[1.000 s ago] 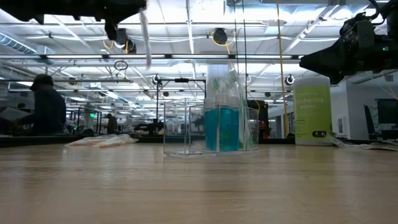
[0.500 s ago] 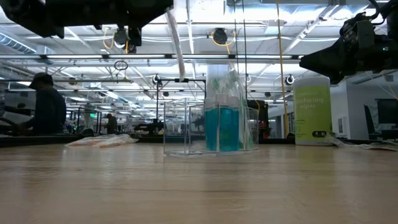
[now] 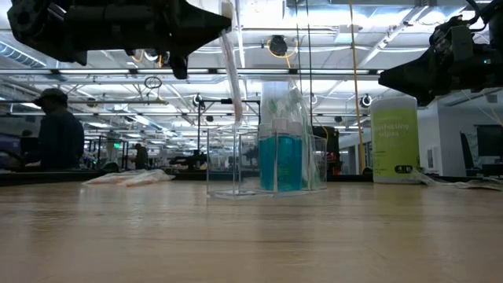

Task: Pick & Place toothbrushing station
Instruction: Put the orange toothbrush into the transparent organizer

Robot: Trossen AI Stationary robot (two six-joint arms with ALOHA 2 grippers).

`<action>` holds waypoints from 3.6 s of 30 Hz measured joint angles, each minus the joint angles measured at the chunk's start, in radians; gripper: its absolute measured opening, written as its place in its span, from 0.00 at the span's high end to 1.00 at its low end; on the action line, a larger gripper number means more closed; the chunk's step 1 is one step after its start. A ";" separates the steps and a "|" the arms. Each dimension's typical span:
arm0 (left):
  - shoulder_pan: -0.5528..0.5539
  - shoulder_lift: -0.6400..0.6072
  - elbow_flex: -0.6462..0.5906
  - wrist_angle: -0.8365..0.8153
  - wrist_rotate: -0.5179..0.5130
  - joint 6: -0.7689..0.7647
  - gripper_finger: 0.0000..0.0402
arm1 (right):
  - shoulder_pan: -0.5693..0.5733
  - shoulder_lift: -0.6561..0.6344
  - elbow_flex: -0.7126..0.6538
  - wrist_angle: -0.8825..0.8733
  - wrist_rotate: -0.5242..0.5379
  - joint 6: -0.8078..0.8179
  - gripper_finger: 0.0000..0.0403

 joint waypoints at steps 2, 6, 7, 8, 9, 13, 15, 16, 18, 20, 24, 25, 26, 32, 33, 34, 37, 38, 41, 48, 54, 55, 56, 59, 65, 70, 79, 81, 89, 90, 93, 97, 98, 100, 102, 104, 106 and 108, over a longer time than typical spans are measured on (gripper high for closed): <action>-0.002 0.011 0.000 0.004 -0.019 -0.011 0.94 | 0.000 0.000 0.000 0.000 0.000 0.000 0.76; -0.004 0.035 0.000 0.002 -0.045 -0.012 0.93 | 0.000 0.000 -0.001 0.000 0.000 0.000 0.76; -0.004 0.040 0.000 0.002 -0.047 -0.012 0.94 | 0.000 0.000 -0.001 0.000 0.000 0.000 0.76; -0.004 0.048 0.000 0.004 -0.051 -0.012 0.96 | 0.000 0.000 -0.001 0.000 0.000 0.000 0.76; -0.005 0.054 0.000 0.004 -0.055 -0.012 0.97 | 0.000 0.000 -0.001 0.000 0.000 0.000 0.76; -0.006 0.082 0.000 0.016 -0.064 -0.020 0.95 | 0.000 0.000 -0.001 0.000 0.000 0.000 0.76; -0.015 0.106 0.000 0.045 -0.066 0.000 0.93 | 0.000 0.000 -0.001 0.000 0.000 0.000 0.76; -0.022 0.118 0.000 0.057 -0.066 0.017 0.93 | 0.000 0.000 -0.001 0.000 0.000 0.000 0.76; -0.034 0.141 0.000 0.082 -0.064 0.049 0.94 | 0.000 0.000 -0.001 0.000 0.000 0.000 0.76; -0.039 0.162 0.000 0.099 -0.063 0.061 0.97 | 0.000 0.000 -0.001 0.000 0.000 0.000 0.76; -0.039 0.201 0.000 0.104 -0.064 0.049 0.96 | 0.000 0.000 -0.001 0.000 0.000 0.000 0.76; -0.039 0.212 0.000 0.109 -0.068 0.048 0.94 | 0.000 0.000 -0.001 0.000 0.000 0.000 0.76; -0.040 0.221 0.000 0.112 -0.077 0.053 0.93 | 0.000 0.000 -0.001 0.000 0.000 0.000 0.76; -0.050 0.262 0.000 0.117 -0.107 0.087 0.96 | 0.000 0.000 0.000 0.000 0.000 0.000 0.76; -0.050 0.264 0.000 0.118 -0.107 0.087 0.97 | 0.000 0.000 0.000 0.000 0.000 0.000 0.76; -0.050 0.266 0.000 0.119 -0.107 0.086 0.97 | 0.000 0.000 0.000 0.000 0.000 0.000 0.76; -0.050 0.270 0.000 0.122 -0.107 0.083 0.96 | 0.000 0.000 0.000 0.000 0.000 0.000 0.76; -0.050 0.270 0.000 0.121 -0.107 0.081 0.94 | 0.000 0.000 0.000 0.000 0.000 0.000 0.76; -0.050 0.271 0.000 0.112 -0.117 0.058 0.88 | 0.000 0.000 0.000 0.000 0.000 0.000 0.76; -0.050 0.272 0.000 0.181 -0.119 0.040 0.84 | 0.000 0.000 0.000 0.000 0.000 0.000 0.76; -0.049 0.271 0.000 0.232 -0.124 0.043 0.85 | 0.000 0.000 0.000 0.000 0.000 0.000 0.76; -0.049 0.272 0.000 0.230 -0.125 0.043 0.85 | 0.000 0.000 0.000 0.000 0.000 0.000 0.76; -0.049 0.272 0.000 0.230 -0.125 0.043 0.85 | 0.000 0.000 0.001 0.000 0.000 0.000 0.76; -0.049 0.271 0.000 0.210 -0.141 0.043 0.85 | 0.000 0.000 0.000 0.000 0.000 0.000 0.76; -0.048 0.271 0.000 0.123 -0.220 0.041 0.85 | 0.000 0.000 0.000 0.000 0.000 0.000 0.76; -0.048 0.271 0.000 0.118 -0.246 0.047 0.84 | 0.000 0.000 0.000 0.000 0.000 0.000 0.76; -0.044 0.271 0.000 0.159 -0.258 0.075 0.84 | 0.000 0.000 0.000 0.000 0.000 0.000 0.76; -0.044 0.270 0.000 0.162 -0.267 0.076 0.84 | 0.000 0.000 0.000 0.000 0.000 0.000 0.76; -0.043 0.270 0.000 0.158 -0.282 0.048 0.76 | 0.000 0.000 0.000 0.000 0.000 0.000 0.76; -0.043 0.270 0.000 0.158 -0.283 0.039 0.74 | 0.000 0.000 0.000 0.000 0.000 0.000 0.76; -0.043 0.270 0.000 0.158 -0.282 0.037 0.63 | 0.000 0.000 0.000 0.000 0.000 0.000 0.76; -0.043 0.270 0.000 0.169 -0.282 0.038 0.51 | 0.000 0.000 -0.001 0.000 0.000 0.000 0.76; -0.043 0.270 0.000 0.181 -0.282 0.039 0.49 | 0.000 0.000 -0.001 0.000 0.000 0.000 0.76; -0.043 0.270 0.001 0.206 -0.283 0.042 0.45 | 0.000 0.000 -0.001 0.000 0.000 0.000 0.76; -0.043 0.270 0.001 0.228 -0.285 0.065 0.43 | 0.000 0.000 -0.001 0.000 0.000 0.000 0.76; -0.043 0.270 0.001 0.245 -0.301 0.091 0.41 | 0.000 0.000 -0.001 0.000 0.000 0.000 0.76; -0.043 0.270 0.001 0.278 -0.314 0.122 0.40 | 0.000 0.000 -0.001 0.000 0.000 0.000 0.76; -0.043 0.270 0.002 0.314 -0.330 0.168 0.40 | 0.000 0.000 -0.001 0.000 0.000 0.000 0.76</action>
